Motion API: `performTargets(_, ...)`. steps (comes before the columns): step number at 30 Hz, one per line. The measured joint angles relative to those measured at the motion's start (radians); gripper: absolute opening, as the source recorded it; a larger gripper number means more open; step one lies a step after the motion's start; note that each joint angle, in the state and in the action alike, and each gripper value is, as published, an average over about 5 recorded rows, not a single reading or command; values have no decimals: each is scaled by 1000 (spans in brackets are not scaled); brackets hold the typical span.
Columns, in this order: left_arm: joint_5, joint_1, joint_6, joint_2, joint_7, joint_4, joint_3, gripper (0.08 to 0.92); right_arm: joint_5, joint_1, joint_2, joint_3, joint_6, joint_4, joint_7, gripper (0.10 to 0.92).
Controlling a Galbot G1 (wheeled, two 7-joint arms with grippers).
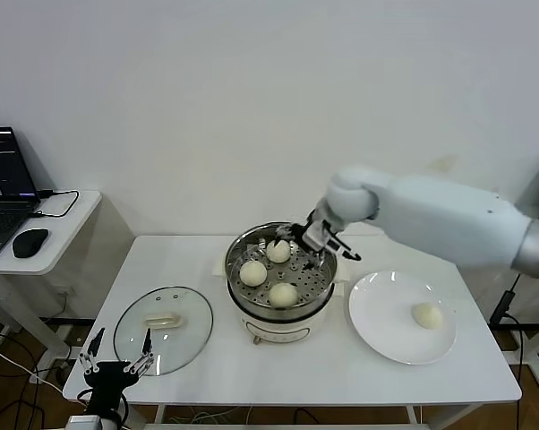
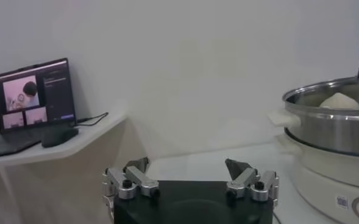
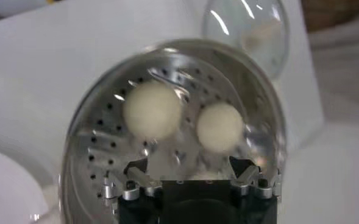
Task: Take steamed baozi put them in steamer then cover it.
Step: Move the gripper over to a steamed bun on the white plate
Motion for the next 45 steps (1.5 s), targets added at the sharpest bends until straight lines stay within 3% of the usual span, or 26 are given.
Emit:
performTargets(8, -1, -12, 0, 18, 1, 10, 13, 823, 18, -65, -214, 82, -161, 69, -27, 823)
performTargets(19, -1, -15, 0, 36, 1, 31, 24, 823, -97, -353, -406, 309, -206, 45, -46, 823)
performTargets(32, 0, -3, 1, 31, 1, 39, 10, 823, -217, -682, -436, 577, -194, -85, -56, 823)
performTargets(45, 1, 5, 1, 27, 1, 37, -1, 823, -276, -799, -369, 664, -181, -190, -36, 823)
